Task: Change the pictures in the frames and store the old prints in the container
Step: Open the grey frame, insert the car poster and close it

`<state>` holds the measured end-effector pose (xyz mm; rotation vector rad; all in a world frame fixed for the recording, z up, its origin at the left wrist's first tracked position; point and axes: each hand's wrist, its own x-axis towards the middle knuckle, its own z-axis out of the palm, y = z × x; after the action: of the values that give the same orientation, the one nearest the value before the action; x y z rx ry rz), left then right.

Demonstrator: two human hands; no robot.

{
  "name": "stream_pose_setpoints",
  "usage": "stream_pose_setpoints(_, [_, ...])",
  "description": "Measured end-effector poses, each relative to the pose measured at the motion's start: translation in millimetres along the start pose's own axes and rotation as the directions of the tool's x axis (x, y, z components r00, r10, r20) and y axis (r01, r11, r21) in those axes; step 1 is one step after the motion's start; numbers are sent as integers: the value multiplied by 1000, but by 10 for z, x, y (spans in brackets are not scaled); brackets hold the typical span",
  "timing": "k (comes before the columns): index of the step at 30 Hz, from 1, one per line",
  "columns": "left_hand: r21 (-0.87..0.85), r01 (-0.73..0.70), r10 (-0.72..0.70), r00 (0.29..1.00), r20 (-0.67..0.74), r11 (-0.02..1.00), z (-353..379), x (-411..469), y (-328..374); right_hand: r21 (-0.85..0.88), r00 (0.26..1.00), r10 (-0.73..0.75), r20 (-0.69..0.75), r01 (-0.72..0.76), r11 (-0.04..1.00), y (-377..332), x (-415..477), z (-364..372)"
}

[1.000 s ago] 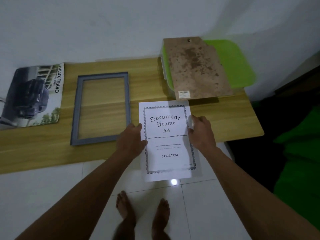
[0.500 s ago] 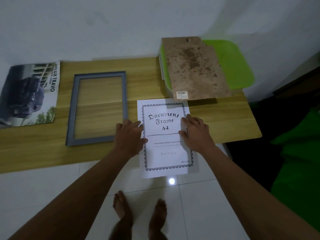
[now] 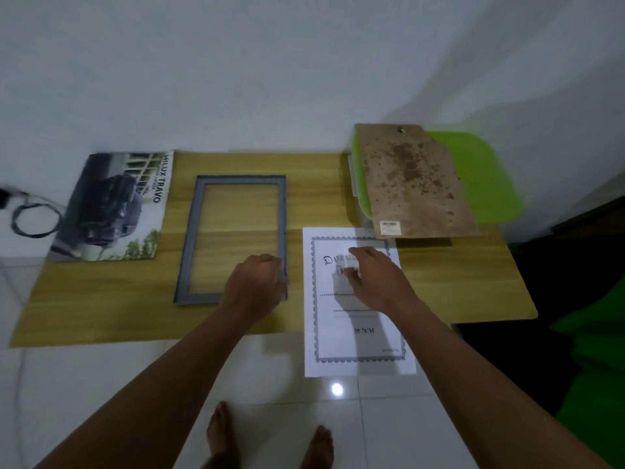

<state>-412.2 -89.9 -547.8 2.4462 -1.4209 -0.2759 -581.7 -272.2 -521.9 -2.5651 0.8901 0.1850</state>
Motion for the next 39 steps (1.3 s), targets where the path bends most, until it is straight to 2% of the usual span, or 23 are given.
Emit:
stream_pose_setpoints(5, [-76, 131, -137, 987, -84, 989, -465, -99, -732, -7, 995, -100, 11, 100, 995, -843, 412, -2])
stream_pose_setpoints(11, [-139, 256, -274, 953, -128, 957, -1018, -236, -1934, 25, 986, -162, 38, 161, 987, -2130, 926, 230])
stream_pose_setpoints(15, [-206, 308, -331, 939, -87, 929, -1258, -267, -2721, 33, 986, -149, 75, 147, 989, -2881, 1274, 538])
stream_pose_setpoints(20, [-257, 361, -398, 911, -106, 896, -1372, -200, -3435, 44, 991, -97, 89, 93, 995, -3521, 1654, 904])
stream_pose_setpoints(24, [-199, 474, -496, 866, -73, 858, -1259, -106, -3861, 51, 997, 28, 72, -31, 998, -3809, 1924, 1168])
stream_pose_setpoints(28, [-265, 521, -552, 831, -58, 812, -1157, -58, -3960, 16, 988, 148, 31, -149, 989, -3930, 2064, 1314])
stream_pose_setpoints(33, [-308, 527, -568, 821, -55, 792, -1150, -41, -4014, 149, 968, 248, -39, -240, 959, -4013, 2123, 1402])
stream_pose_setpoints(39, [-313, 558, -595, 803, -31, 769, -1106, 9, -4093, 328, 935, 351, -51, -317, 890, -4064, 2205, 1408])
